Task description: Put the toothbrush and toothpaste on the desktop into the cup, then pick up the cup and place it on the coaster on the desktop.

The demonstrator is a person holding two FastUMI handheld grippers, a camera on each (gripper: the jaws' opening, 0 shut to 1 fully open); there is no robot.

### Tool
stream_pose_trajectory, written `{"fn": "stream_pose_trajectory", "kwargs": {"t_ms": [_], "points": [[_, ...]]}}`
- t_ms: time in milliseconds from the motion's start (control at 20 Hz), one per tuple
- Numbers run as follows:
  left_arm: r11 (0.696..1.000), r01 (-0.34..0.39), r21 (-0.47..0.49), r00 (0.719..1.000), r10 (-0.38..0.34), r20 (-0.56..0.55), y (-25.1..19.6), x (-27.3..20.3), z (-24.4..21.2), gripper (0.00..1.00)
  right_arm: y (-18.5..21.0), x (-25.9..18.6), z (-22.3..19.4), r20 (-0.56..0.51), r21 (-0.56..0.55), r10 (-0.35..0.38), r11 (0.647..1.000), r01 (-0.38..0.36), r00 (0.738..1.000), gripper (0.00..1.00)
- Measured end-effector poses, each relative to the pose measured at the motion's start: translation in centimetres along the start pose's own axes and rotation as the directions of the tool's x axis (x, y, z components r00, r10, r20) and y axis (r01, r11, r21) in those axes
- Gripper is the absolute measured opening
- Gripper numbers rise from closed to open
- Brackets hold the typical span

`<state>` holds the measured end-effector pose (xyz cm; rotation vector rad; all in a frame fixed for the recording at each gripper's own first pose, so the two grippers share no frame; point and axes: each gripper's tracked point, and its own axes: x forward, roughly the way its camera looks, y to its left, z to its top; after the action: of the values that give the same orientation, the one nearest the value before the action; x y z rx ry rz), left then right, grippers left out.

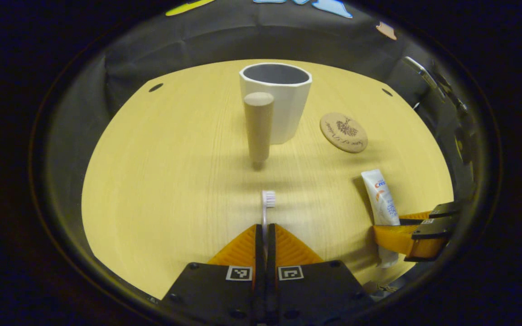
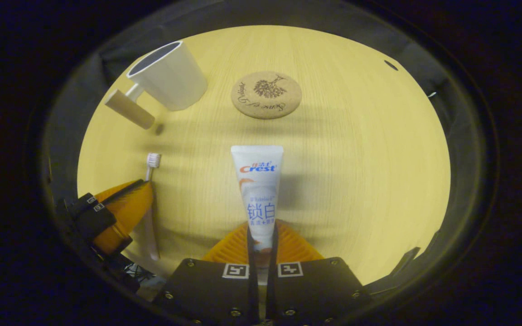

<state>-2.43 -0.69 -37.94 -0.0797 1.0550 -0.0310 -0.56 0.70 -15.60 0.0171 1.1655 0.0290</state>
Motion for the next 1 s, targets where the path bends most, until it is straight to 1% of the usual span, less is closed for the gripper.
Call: {"fn": "stream_pose_trajectory", "kwargs": {"t_ms": [50,200,450,850,1000], "points": [[1.0,0.014,-0.025,1.0,-0.013,0.013,-0.1,-0.5,0.2,0.06,0.1,-0.1,0.0,0.004,0.014,0.014,1.0,-0.014,1.0,0.08],[0.998,0.043,-0.051,0.997,-0.04,0.065,0.2,-2.5,1.7,0.06,0.1,-0.1,0.0,0.011,0.049,0.043,0.998,-0.043,0.999,0.08],[0.99,0.095,-0.109,0.986,-0.079,0.144,-0.4,-6.0,3.9,0.06,0.2,-0.1,-0.2,0.027,0.053,0.054,0.997,-0.055,0.998,0.08],[0.983,0.138,-0.119,0.961,-0.103,0.257,-0.3,-11.3,7.9,0.06,0.1,-0.1,-0.1,0.047,0.076,0.08,0.994,-0.083,0.996,0.09],[0.98,0.16,-0.118,0.946,-0.118,0.302,-1.0,-13.4,10.0,0.06,0.1,-0.1,-0.1,0.054,0.08,0.087,0.993,-0.091,0.995,0.09]]}}
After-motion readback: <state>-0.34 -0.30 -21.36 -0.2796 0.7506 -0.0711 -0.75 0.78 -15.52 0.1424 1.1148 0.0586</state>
